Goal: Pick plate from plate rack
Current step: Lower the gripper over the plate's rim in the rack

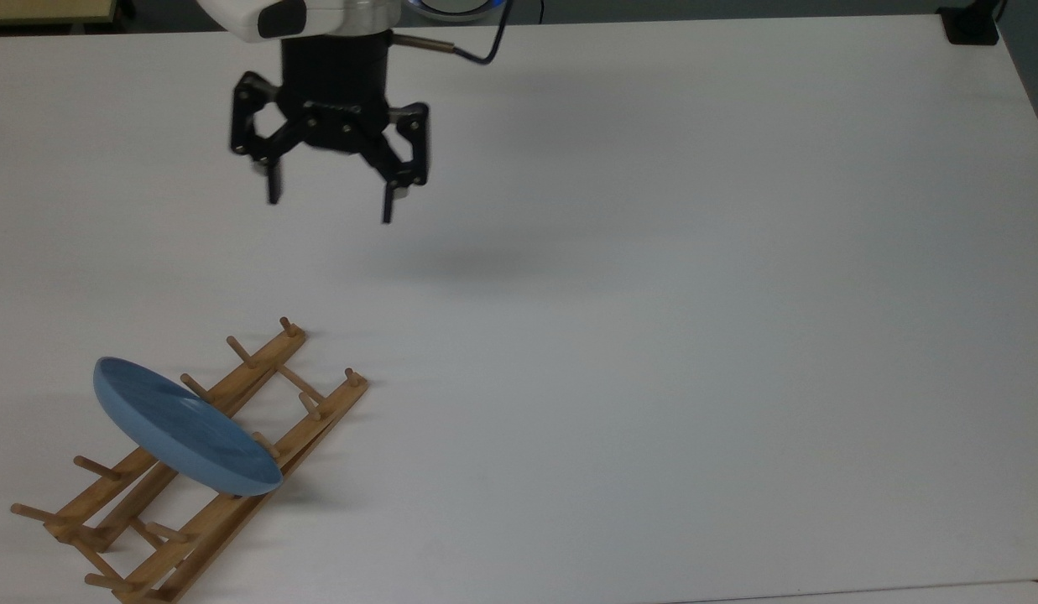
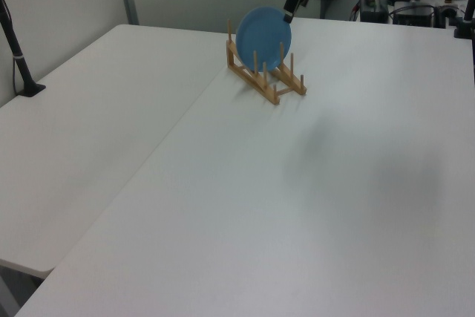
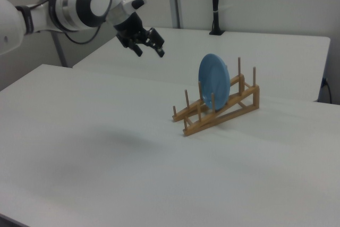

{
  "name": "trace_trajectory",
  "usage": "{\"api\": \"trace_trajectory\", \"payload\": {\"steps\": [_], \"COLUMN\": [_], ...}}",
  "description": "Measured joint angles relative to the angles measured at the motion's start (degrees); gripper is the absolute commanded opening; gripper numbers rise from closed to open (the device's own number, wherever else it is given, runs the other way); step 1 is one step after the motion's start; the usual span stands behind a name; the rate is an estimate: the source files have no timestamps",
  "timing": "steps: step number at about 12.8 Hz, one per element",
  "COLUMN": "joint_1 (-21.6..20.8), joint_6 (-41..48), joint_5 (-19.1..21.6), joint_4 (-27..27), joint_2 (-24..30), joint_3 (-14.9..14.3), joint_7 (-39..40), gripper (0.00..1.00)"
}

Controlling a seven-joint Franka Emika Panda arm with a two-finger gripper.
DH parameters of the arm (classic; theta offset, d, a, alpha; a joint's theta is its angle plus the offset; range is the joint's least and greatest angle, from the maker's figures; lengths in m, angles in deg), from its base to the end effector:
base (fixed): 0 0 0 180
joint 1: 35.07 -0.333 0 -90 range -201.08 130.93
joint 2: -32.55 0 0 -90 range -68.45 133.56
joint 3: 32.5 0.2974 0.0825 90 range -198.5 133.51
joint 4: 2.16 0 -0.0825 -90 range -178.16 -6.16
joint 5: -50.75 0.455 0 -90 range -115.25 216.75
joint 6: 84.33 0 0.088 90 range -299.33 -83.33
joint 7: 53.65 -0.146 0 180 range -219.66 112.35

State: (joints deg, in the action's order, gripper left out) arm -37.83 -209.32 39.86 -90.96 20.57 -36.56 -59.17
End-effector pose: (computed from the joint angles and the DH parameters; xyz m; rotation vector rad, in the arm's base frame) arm 0.7447 -0.0263 0.5074 2.8994 -0.0559 0.6320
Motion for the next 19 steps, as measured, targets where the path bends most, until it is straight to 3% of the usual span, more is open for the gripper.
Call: {"api": "trace_trajectory", "payload": {"steps": [4,8,11,19], "joint_1": [2.55,3.44,4.0,6.42], "joint_6": [-15.55,-27.09,-30.22,-30.39], "joint_5": [-7.0,-7.97,-7.98,-8.05], "joint_4": [-0.12,-0.06,0.57,7.36], "joint_2": [-4.91,-9.71,-11.62,-18.23], "joint_3": [-1.88,-5.91,-7.39,-8.04], "joint_7": [6.1,11.56,13.58,17.0], "gripper": [1.0,0.97,0.93,0.78]}}
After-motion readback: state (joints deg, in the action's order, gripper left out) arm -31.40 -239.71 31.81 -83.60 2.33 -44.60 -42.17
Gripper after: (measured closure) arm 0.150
